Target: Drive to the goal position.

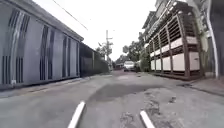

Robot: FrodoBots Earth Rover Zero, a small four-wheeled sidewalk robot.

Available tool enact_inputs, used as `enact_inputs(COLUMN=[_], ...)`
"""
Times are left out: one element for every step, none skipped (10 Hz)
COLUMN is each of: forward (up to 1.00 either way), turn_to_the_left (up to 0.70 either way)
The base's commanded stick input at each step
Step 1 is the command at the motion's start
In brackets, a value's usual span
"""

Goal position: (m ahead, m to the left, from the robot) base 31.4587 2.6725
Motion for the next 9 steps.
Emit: enact_inputs(forward=[0.85, 0.85, 0.85, 0.85, 0.85, 0.85, 0.85, 0.85, 0.85], turn_to_the_left=[0.0, 0.0, 0.0, -0.34, -0.34, -0.34, -0.34, 0.0, 0.0])
